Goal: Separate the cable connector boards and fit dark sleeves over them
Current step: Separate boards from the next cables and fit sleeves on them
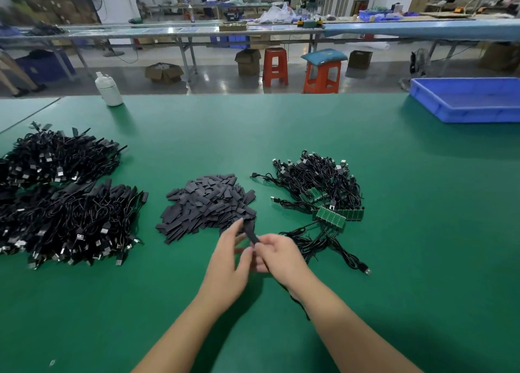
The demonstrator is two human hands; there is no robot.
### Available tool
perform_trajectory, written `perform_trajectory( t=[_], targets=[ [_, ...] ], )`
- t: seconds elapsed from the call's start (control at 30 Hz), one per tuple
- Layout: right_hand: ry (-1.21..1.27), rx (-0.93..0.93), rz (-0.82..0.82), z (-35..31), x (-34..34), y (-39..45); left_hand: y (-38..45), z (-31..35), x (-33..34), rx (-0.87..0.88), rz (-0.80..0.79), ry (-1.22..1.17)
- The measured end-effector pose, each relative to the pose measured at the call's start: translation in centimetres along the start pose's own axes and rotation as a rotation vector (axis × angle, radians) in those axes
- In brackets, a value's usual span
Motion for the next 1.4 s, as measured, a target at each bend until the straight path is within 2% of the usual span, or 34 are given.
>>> perform_trajectory(
  t=[0.03, 0.1, 0.17, 0.27, 0.3, 0.33, 0.43, 0.47, 0.6, 0.7, 0.8, 0.9, 1.0, 1.07, 1.17, 1.23, 1.3, 1.4],
  targets=[
    [0.110, -0.006, -0.004, -0.9, -0.3, 0.0, -0.3, -0.6, 0.4, -0.130, -0.005, -0.188],
    [0.379, -0.023, -0.027, -2.6, -1.1, 0.1, -1.3, -1.2, 2.8, -0.292, -0.160, -0.454],
    [0.608, -0.041, -0.049, -4.0, -1.8, 0.5, -2.3, -1.0, 4.5, -0.332, -0.278, -0.547],
    [0.688, -0.070, -0.056, -5.2, -2.1, 1.5, -2.4, -1.2, 4.6, -0.332, -0.237, -0.568],
    [0.598, -0.074, -0.034, -5.4, -2.1, 1.8, -2.1, -1.0, 4.0, -0.322, -0.215, -0.551],
    [0.396, -0.087, 0.025, -5.5, -2.5, 2.0, -1.7, -0.9, 3.1, -0.312, -0.193, -0.533],
    [-0.542, -0.244, 0.343, -6.6, -5.2, 1.9, 0.3, -1.7, -1.8, -0.308, -0.051, -0.388],
    [-0.751, -0.296, 0.428, -6.9, -6.2, 1.8, 1.2, -2.4, -4.3, -0.295, 0.017, -0.260],
    [-1.029, -0.227, 0.668, -5.5, -12.7, 1.4, 4.7, -5.1, -16.0, -0.198, 0.247, 0.444],
    [-1.176, -0.074, 0.851, -3.5, -17.8, 1.1, 6.1, -8.9, -23.6, -0.317, 0.292, 0.765],
    [-1.091, 0.113, 0.814, -1.1, -20.4, 1.6, 5.6, -13.5, -28.4, -0.597, 0.176, 0.936],
    [-0.756, 0.177, 0.677, 0.3, -20.2, 2.4, 4.7, -15.1, -29.9, -0.714, 0.084, 1.070],
    [-0.393, 0.124, 0.642, 0.4, -19.6, 2.4, 4.8, -14.7, -29.2, -0.655, 0.119, 1.139],
    [-0.203, 0.109, 0.653, 0.3, -19.6, 2.3, 4.9, -13.9, -28.6, -0.584, 0.212, 1.120],
    [-0.060, 0.115, 0.627, 0.2, -19.4, 2.4, 5.3, -11.3, -27.2, -0.348, 0.432, 1.055],
    [-0.023, 0.089, 0.596, -0.4, -19.0, 2.4, 5.9, -9.3, -25.3, -0.202, 0.500, 1.000],
    [-0.050, 0.036, 0.579, -1.4, -18.4, 2.3, 7.0, -7.6, -22.1, -0.129, 0.438, 0.912],
    [-0.157, -0.079, 0.518, -3.5, -16.7, 1.5, 8.6, -4.9, -14.2, -0.070, 0.191, 0.629]
  ],
)
Point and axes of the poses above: each hand's wrist, its own y-axis towards the middle knuckle, its own x-axis out of the palm, z = x × y, the point moved 8 cm from there along y, towards the middle knuckle, and after that the axes turned 7 degrees about x, right-handed, at the moved point
